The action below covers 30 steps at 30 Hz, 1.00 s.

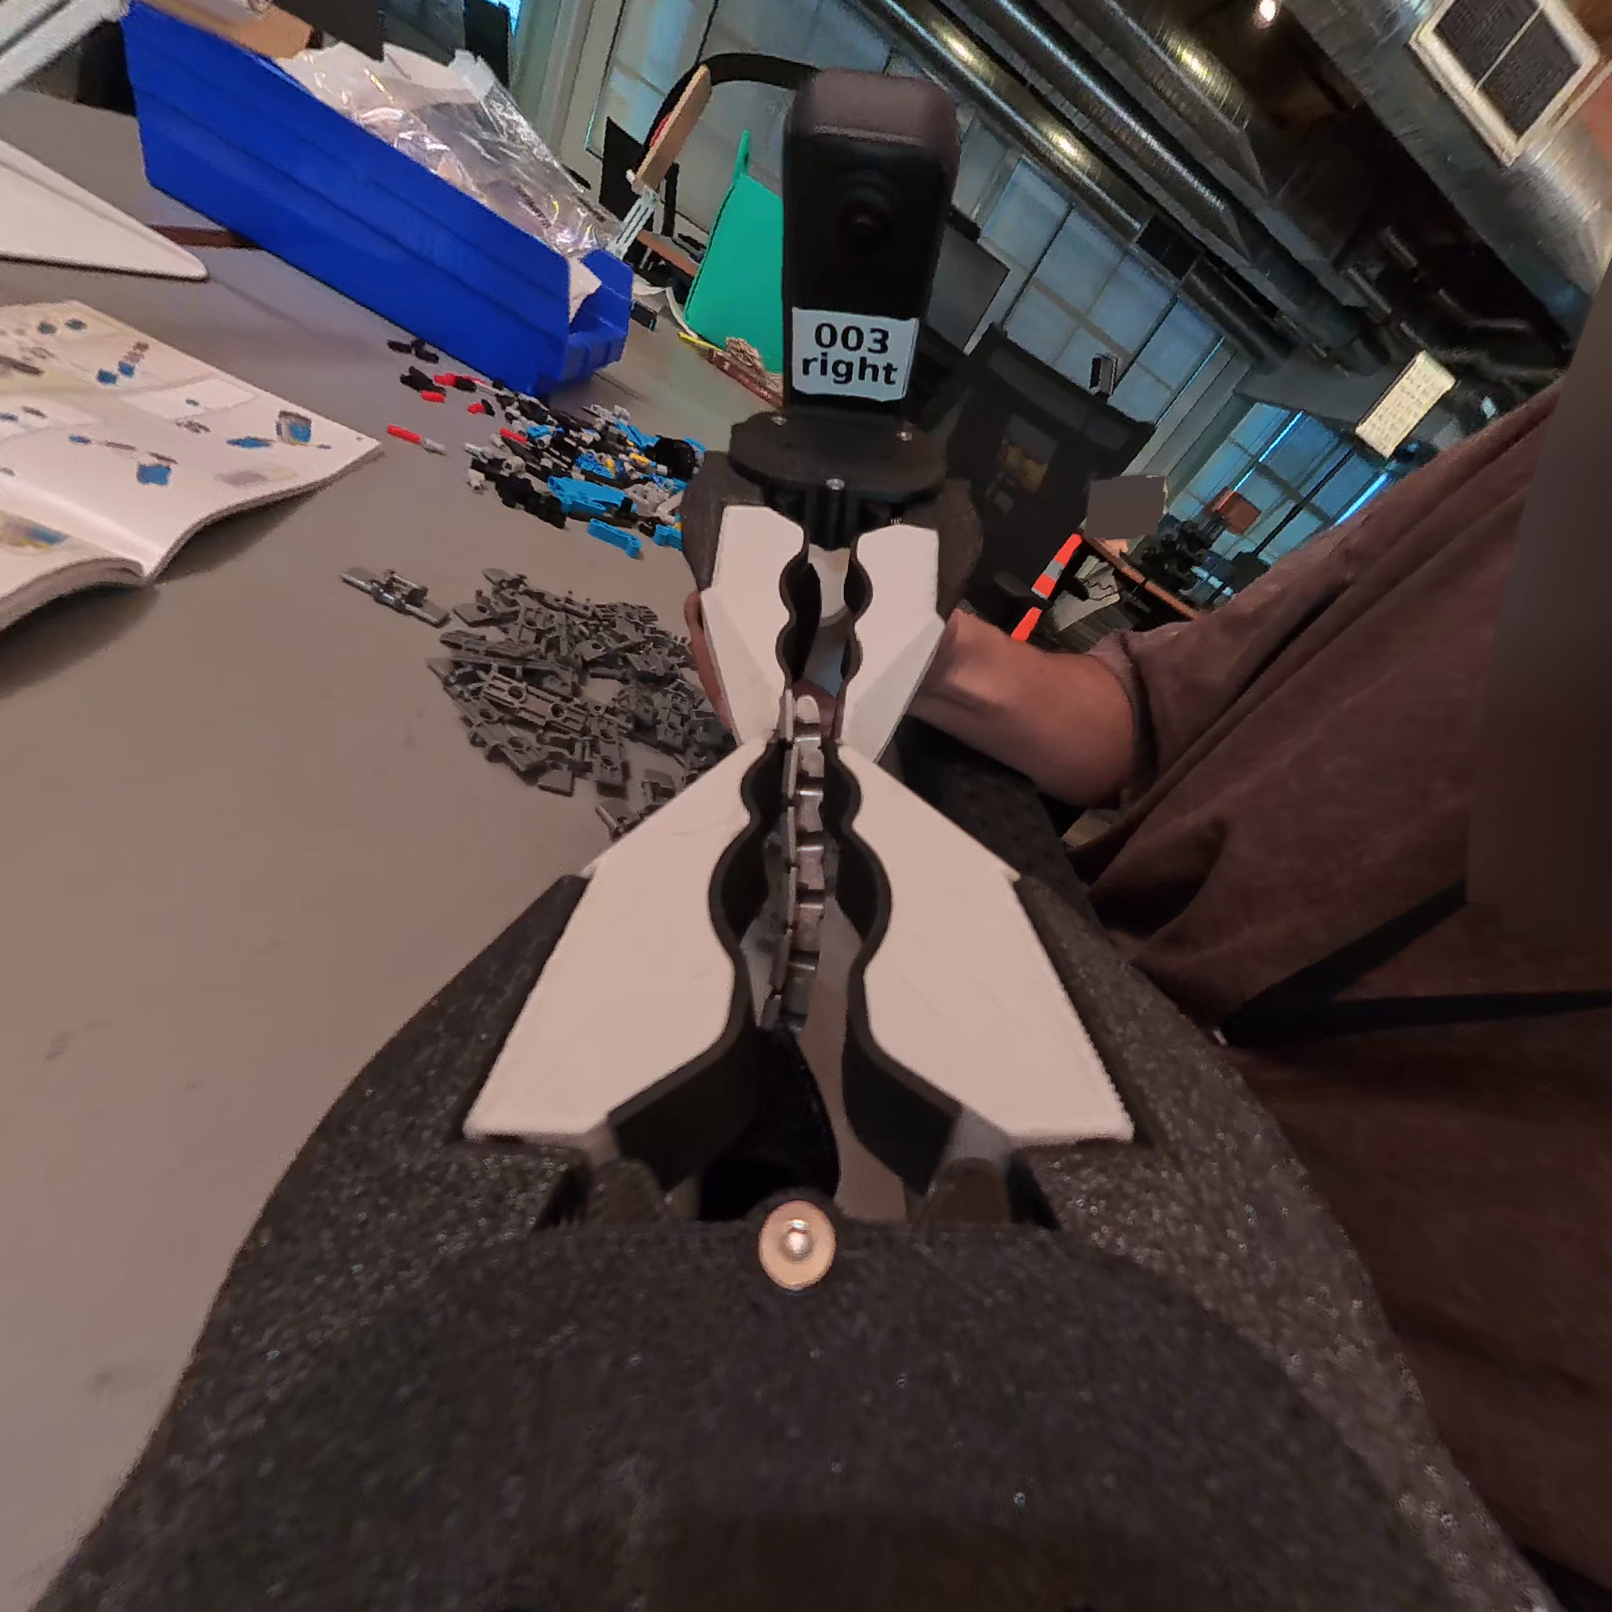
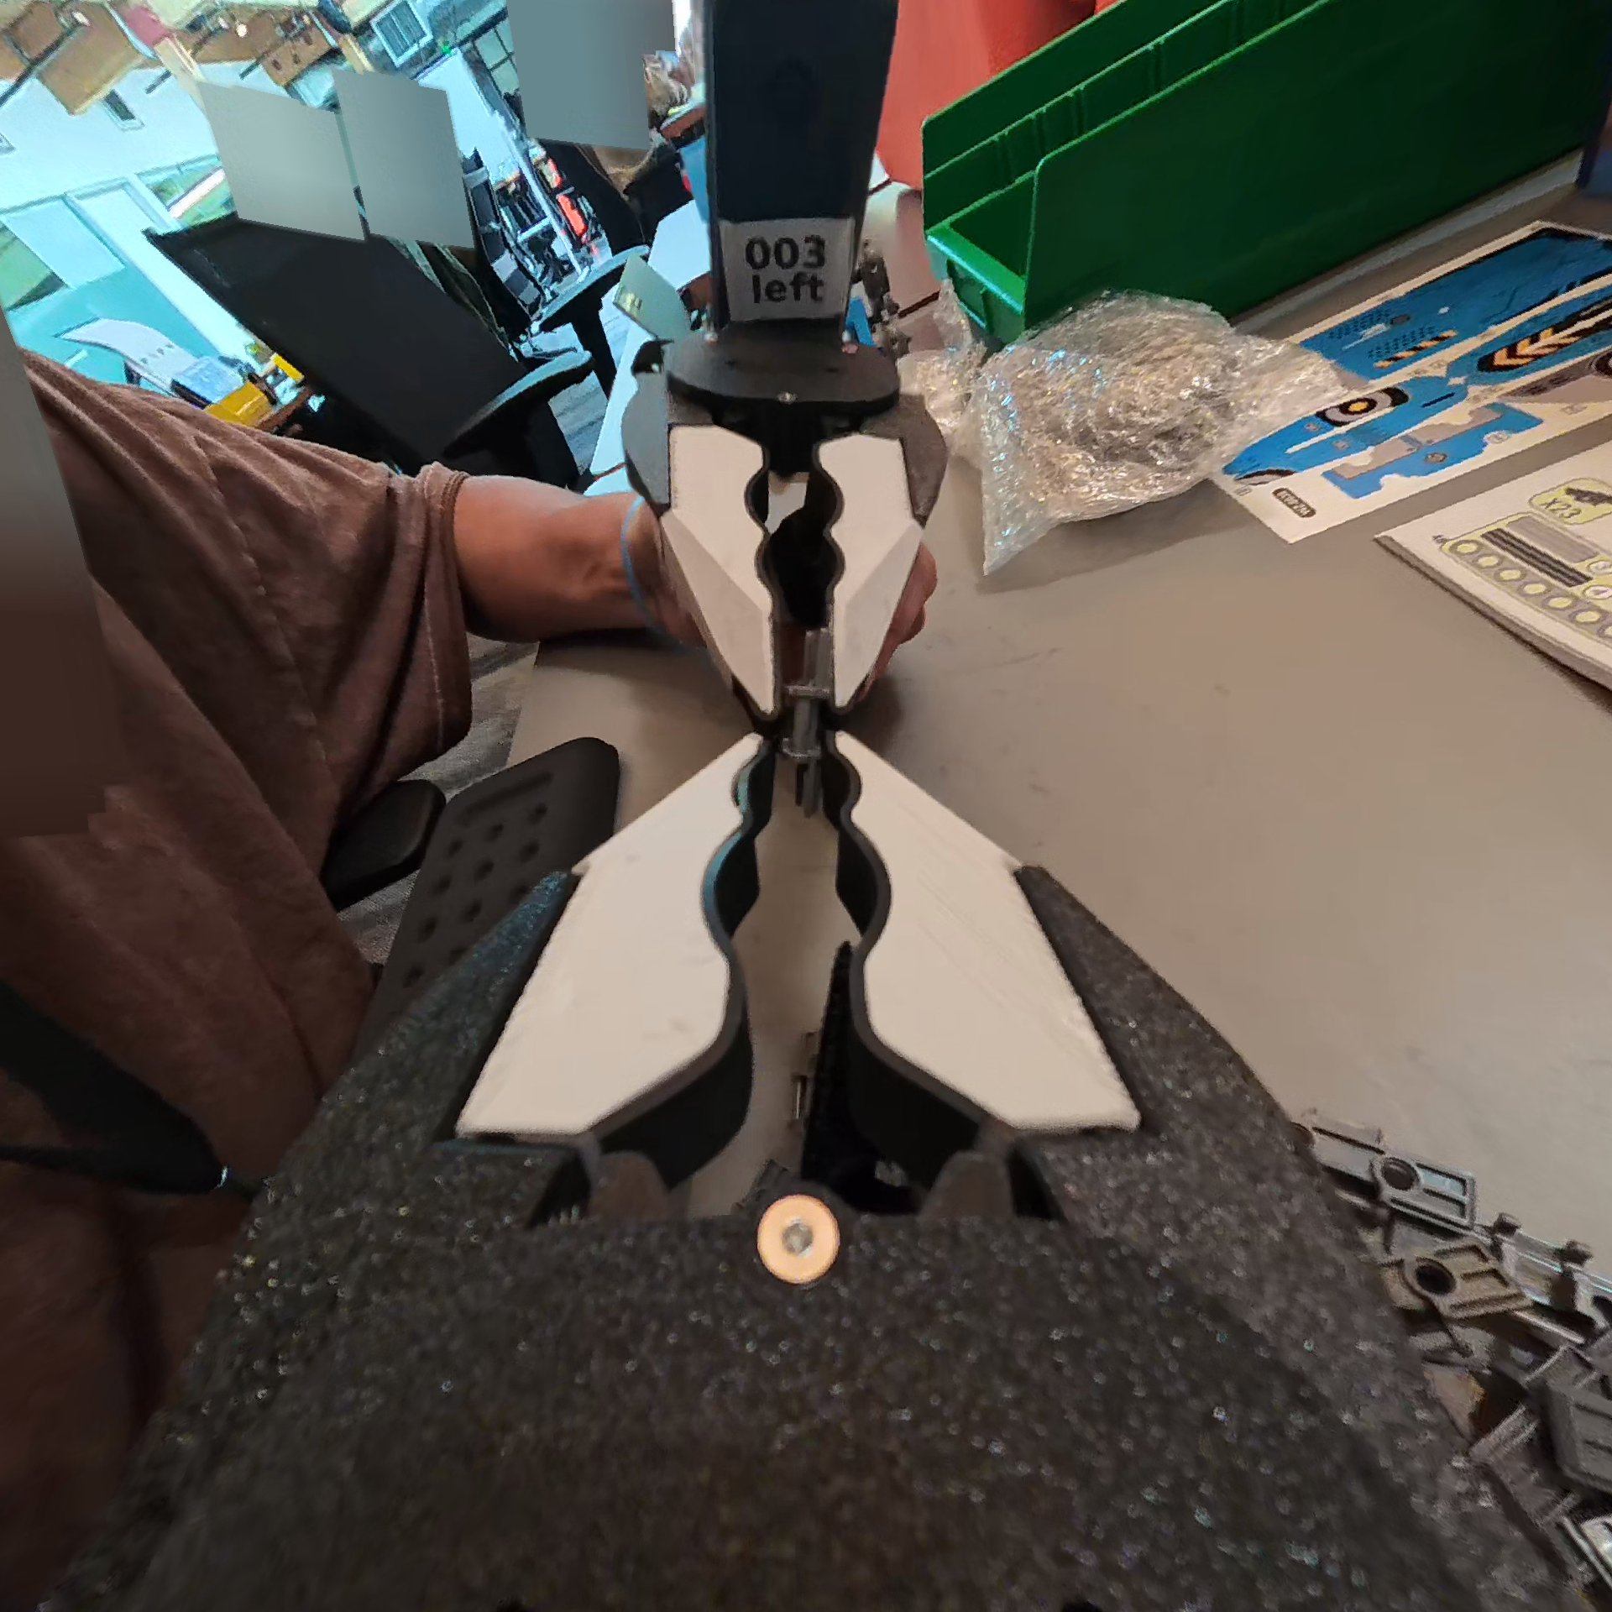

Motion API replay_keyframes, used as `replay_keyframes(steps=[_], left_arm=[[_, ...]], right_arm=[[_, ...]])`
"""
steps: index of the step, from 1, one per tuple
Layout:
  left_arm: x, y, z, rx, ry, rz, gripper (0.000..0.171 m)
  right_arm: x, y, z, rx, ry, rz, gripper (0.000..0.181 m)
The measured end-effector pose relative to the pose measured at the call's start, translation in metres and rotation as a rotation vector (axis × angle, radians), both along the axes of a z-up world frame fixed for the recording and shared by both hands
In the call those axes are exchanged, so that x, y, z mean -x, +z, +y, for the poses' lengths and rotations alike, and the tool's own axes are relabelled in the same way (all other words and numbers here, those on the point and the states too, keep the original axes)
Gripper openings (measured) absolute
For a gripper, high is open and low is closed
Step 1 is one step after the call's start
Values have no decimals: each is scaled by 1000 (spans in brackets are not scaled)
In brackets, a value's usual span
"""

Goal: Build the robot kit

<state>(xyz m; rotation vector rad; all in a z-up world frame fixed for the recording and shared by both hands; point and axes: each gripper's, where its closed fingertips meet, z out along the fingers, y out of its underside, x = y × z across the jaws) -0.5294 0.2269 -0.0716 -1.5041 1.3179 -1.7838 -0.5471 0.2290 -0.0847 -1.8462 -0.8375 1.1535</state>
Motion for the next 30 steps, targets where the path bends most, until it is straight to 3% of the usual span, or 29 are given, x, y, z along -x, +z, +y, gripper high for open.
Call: replay_keyframes(steps=[10,16,23,30], left_arm=[[1,5,-5,184,-68,1,6],[-1,6,2,122,-17,-7,7],[-2,12,16,211,38,-66,7],[-1,15,11,243,-3,-88,7]], right_arm=[[2,6,-8,172,51,161,6],[0,7,0,165,11,171,8],[-7,15,11,152,-49,235,15],[-8,19,11,182,-39,282,7]])
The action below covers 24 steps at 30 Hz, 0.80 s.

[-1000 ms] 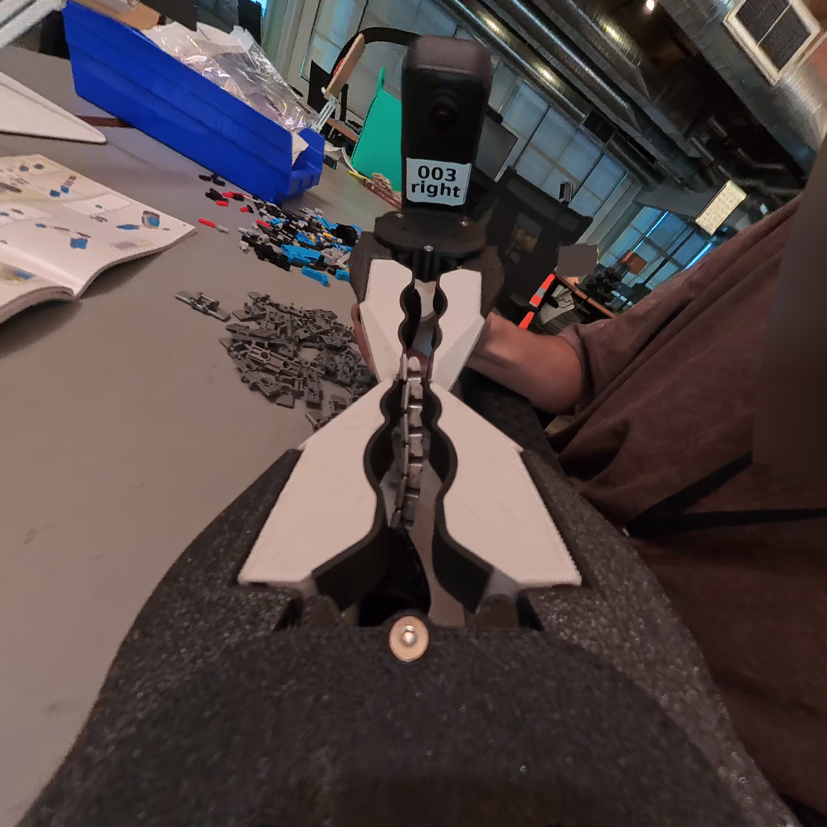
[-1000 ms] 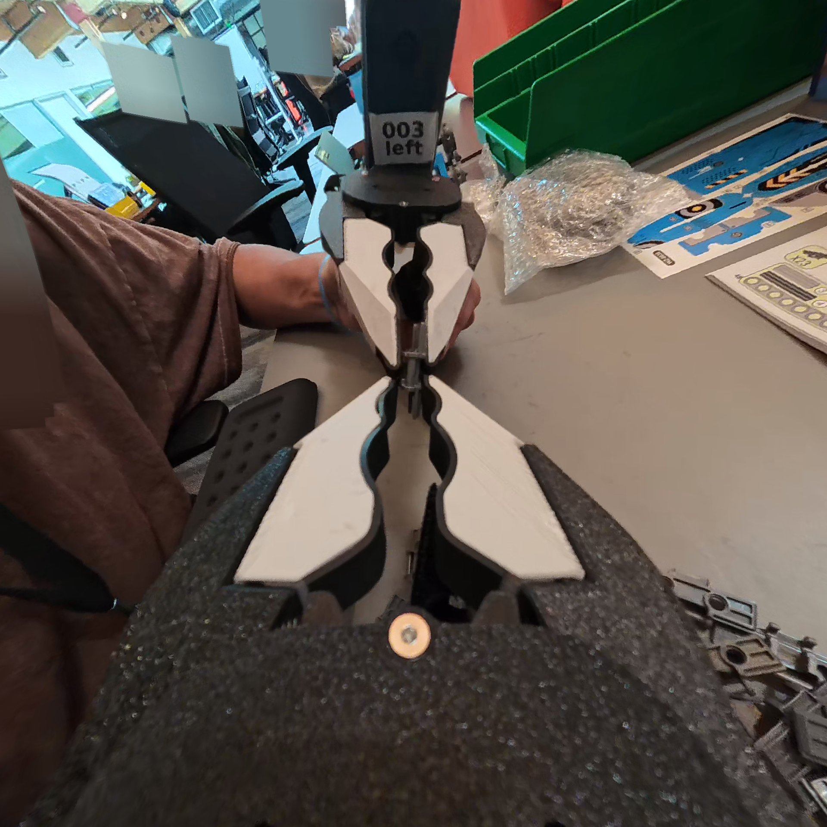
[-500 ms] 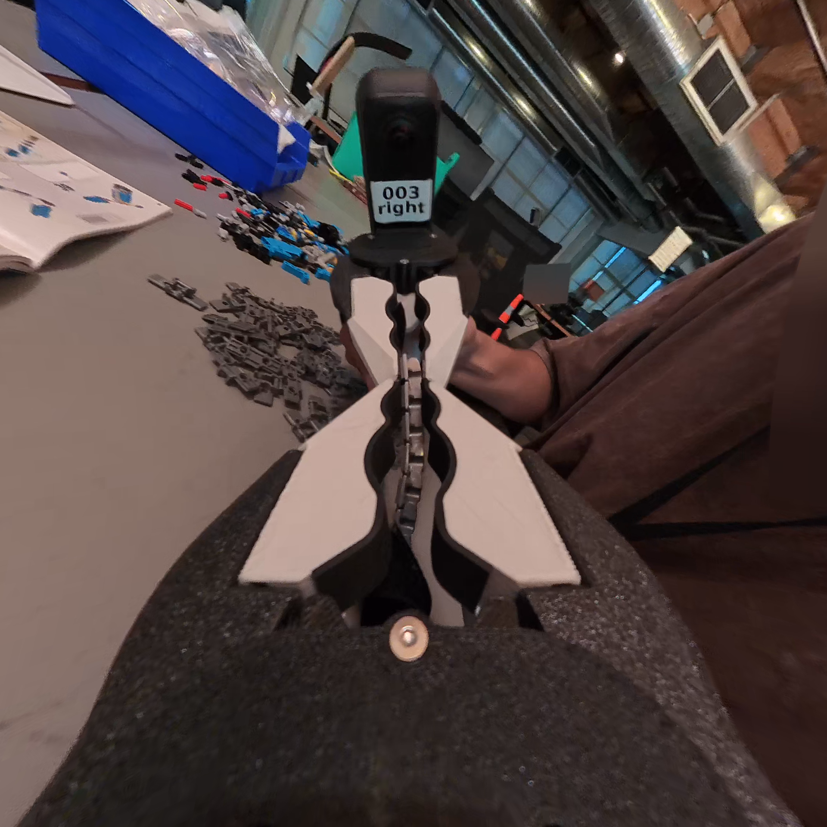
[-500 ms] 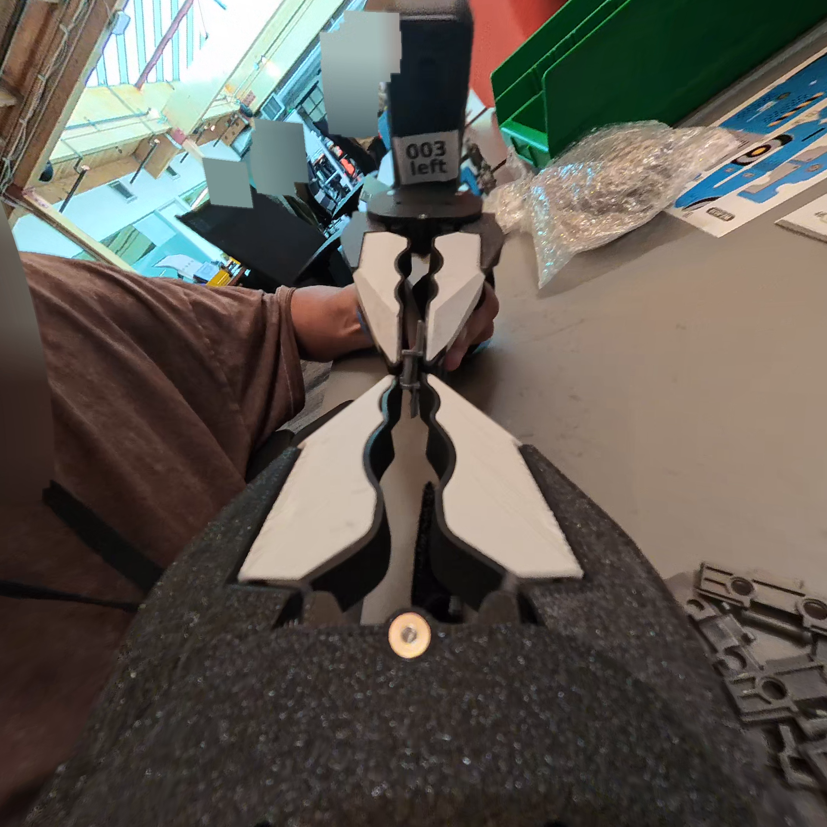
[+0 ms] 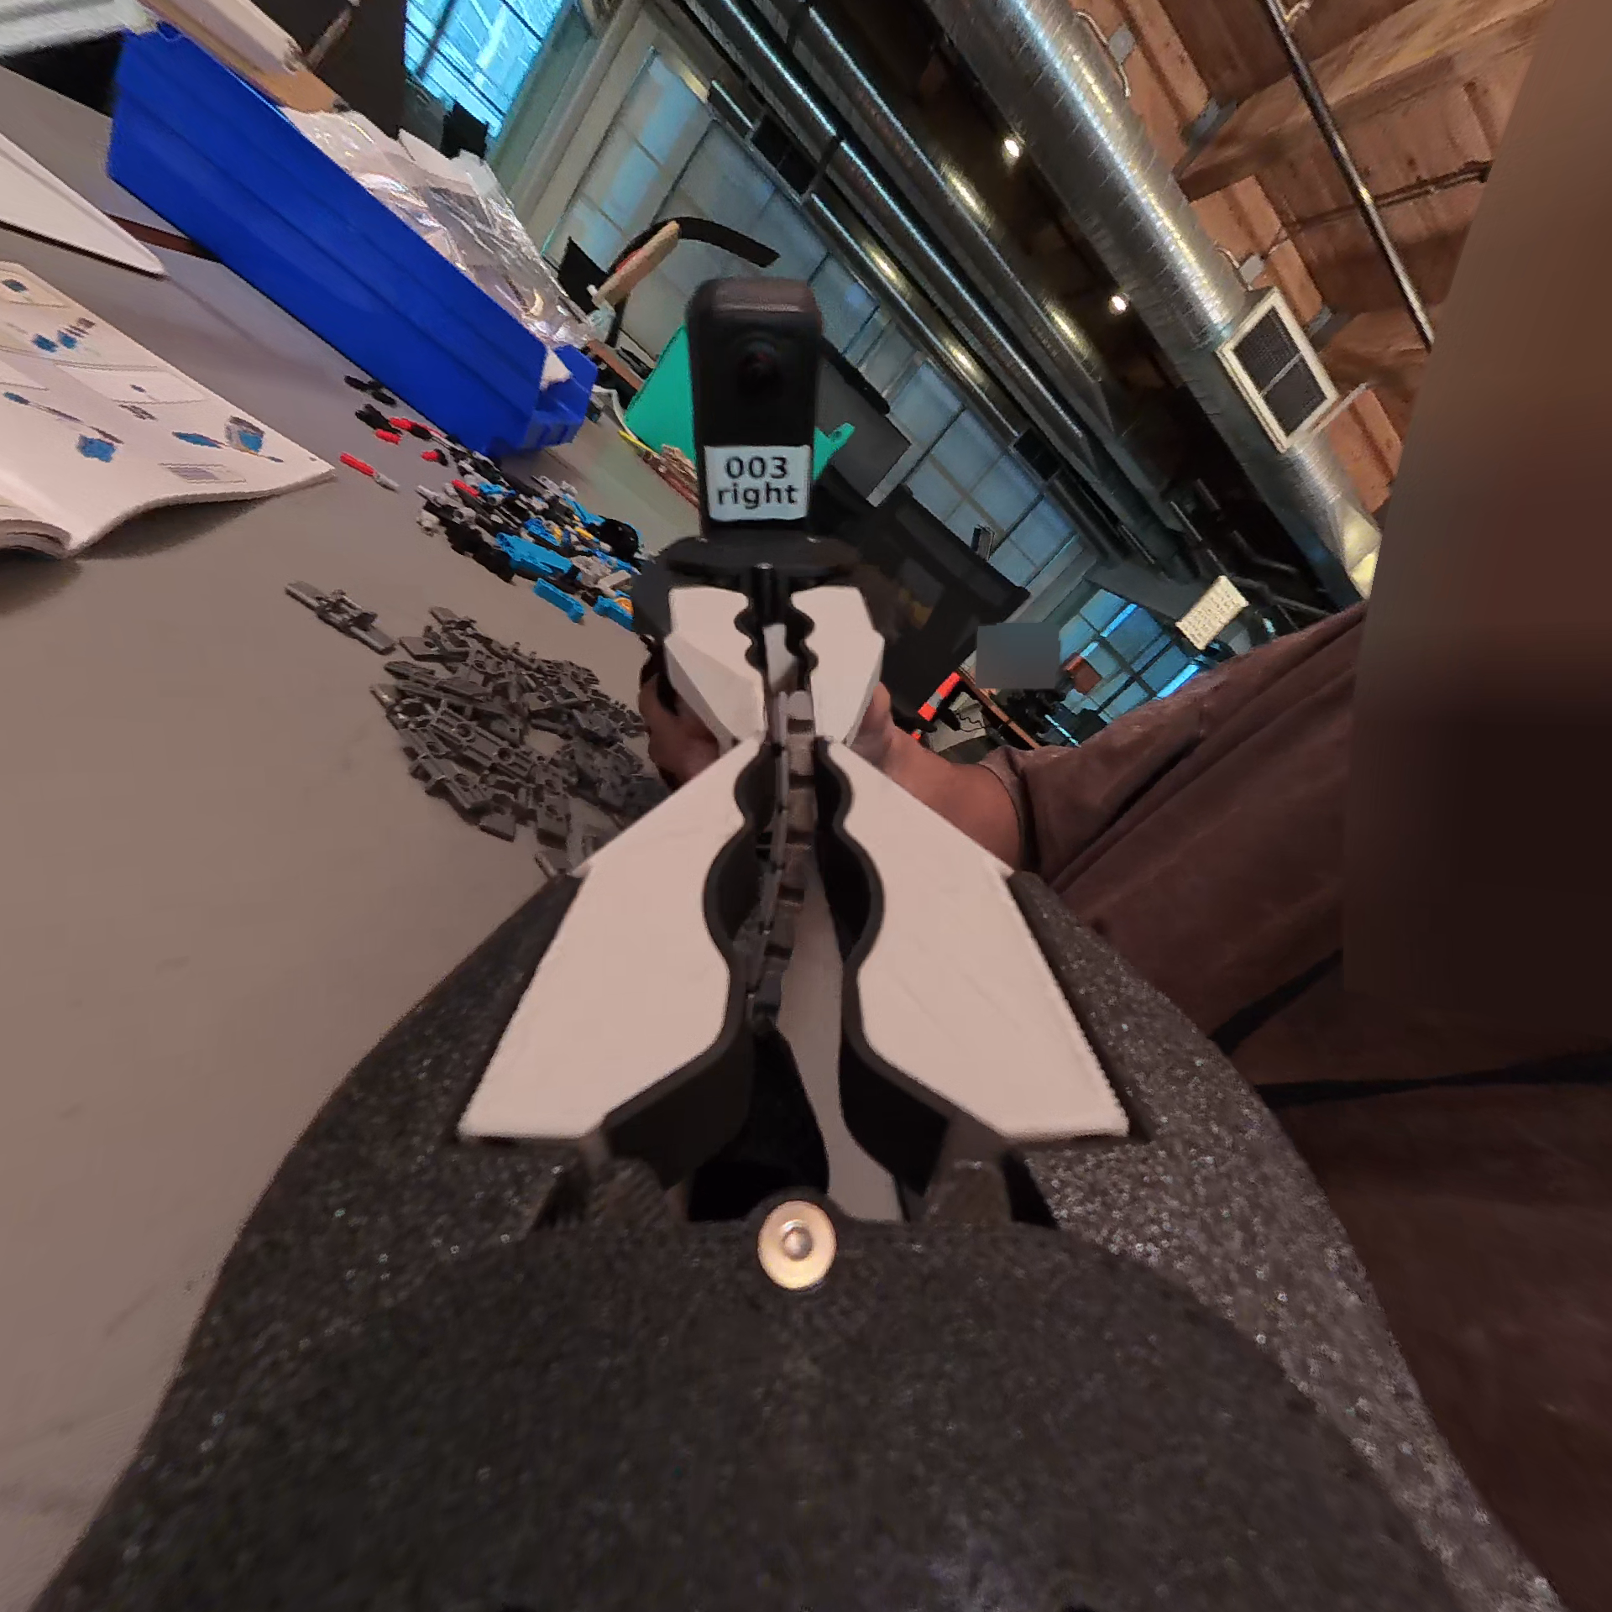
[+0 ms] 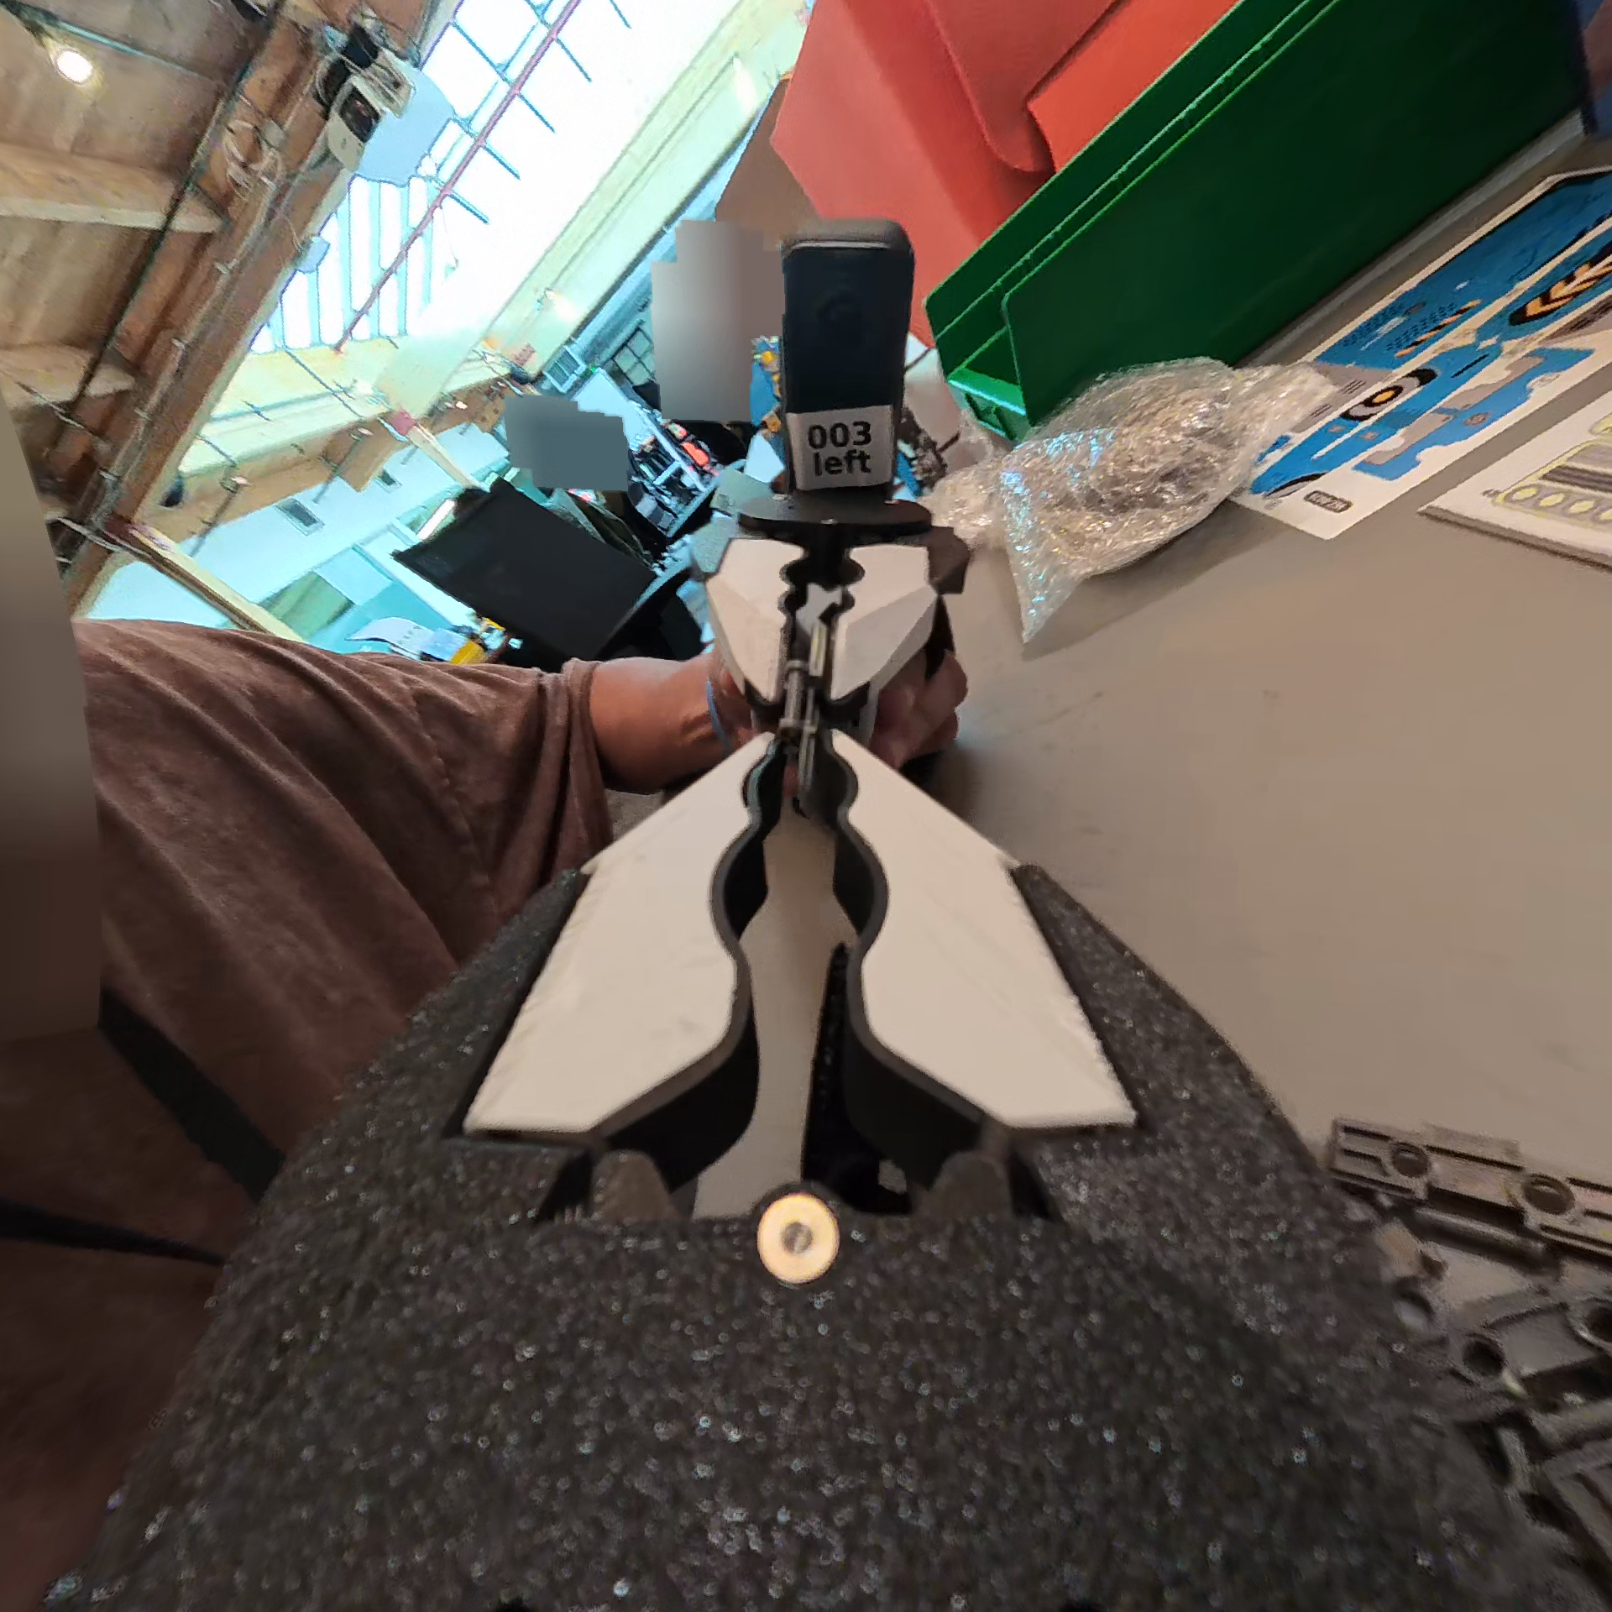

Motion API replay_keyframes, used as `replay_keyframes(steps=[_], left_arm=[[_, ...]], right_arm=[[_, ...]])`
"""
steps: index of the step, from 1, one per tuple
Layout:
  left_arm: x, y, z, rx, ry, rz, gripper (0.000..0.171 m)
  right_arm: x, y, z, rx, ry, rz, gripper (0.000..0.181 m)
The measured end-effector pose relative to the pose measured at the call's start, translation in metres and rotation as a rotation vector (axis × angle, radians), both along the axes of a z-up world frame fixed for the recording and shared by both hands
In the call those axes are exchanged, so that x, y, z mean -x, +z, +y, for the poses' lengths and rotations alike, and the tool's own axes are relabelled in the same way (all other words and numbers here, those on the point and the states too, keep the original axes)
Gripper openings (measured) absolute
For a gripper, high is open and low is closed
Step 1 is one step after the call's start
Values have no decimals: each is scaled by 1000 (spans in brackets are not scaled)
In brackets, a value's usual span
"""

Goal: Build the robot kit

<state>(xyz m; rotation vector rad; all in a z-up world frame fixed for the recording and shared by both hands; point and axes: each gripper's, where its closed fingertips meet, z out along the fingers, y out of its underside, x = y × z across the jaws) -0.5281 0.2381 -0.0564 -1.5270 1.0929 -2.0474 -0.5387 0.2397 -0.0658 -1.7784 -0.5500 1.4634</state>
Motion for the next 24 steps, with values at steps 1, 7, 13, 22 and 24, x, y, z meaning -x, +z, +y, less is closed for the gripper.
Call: replay_keyframes(steps=[1,7,13,22,24], left_arm=[[2,0,-1,10,-20,-2,8],[1,-5,1,-17,-20,21,7],[0,-8,6,-4,8,37,7],[0,-8,0,59,-26,46,5],[2,-6,-4,52,-47,40,4]], right_arm=[[0,2,-1,10,8,20,7],[-8,1,0,77,20,69,6],[-8,-2,6,42,-17,36,8],[-4,1,4,-6,-12,-9,7],[-3,2,1,38,14,25,6]])
